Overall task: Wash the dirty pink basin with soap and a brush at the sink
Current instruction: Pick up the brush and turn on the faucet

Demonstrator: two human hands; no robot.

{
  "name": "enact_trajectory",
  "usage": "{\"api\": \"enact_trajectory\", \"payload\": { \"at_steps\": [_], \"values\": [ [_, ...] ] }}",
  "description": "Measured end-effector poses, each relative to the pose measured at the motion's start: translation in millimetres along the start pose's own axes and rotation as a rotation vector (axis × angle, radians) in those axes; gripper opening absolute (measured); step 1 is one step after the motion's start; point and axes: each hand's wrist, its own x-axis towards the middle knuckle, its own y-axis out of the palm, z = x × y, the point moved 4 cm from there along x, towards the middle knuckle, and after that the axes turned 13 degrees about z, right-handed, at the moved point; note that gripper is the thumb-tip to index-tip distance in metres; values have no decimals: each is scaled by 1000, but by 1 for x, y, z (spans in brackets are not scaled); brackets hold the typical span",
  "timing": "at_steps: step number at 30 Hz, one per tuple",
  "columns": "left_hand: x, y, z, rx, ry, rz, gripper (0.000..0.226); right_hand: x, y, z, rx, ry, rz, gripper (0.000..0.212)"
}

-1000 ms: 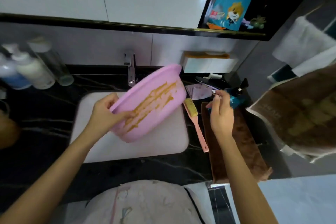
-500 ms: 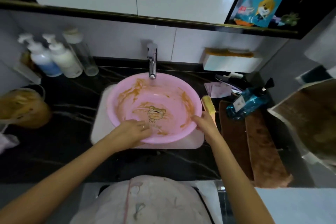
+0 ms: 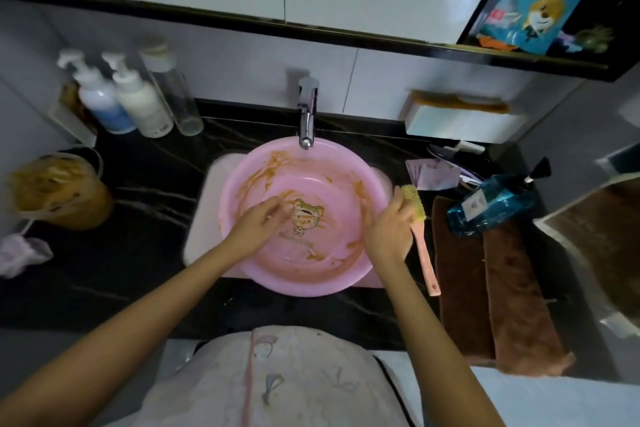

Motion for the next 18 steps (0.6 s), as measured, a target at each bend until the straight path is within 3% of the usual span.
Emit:
{"api": "enact_trajectory", "payload": {
  "at_steps": [3, 7, 10, 12, 14, 18],
  "values": [
    [41, -13, -4, -736, -326, -133, 31, 38, -21, 66, 176, -279, 33, 57],
    [85, -10, -20, -1273, -390, -96, 38, 86, -25, 165, 95, -522, 226, 57],
    [97, -8, -29, -1449, -364, -122, 36, 115, -9, 209, -52, -491, 295, 53],
    [101, -11, -28, -1525, -341, -149, 35, 129, -6, 216, -59, -428, 252, 39],
    [105, -10, -21, -1581, -345, -145, 35, 138, -8, 215, 18, -403, 218, 28],
    [110, -5, -10, -1643, -327, -133, 35, 146, -10, 215, 190, -434, 277, 32]
  ]
}}
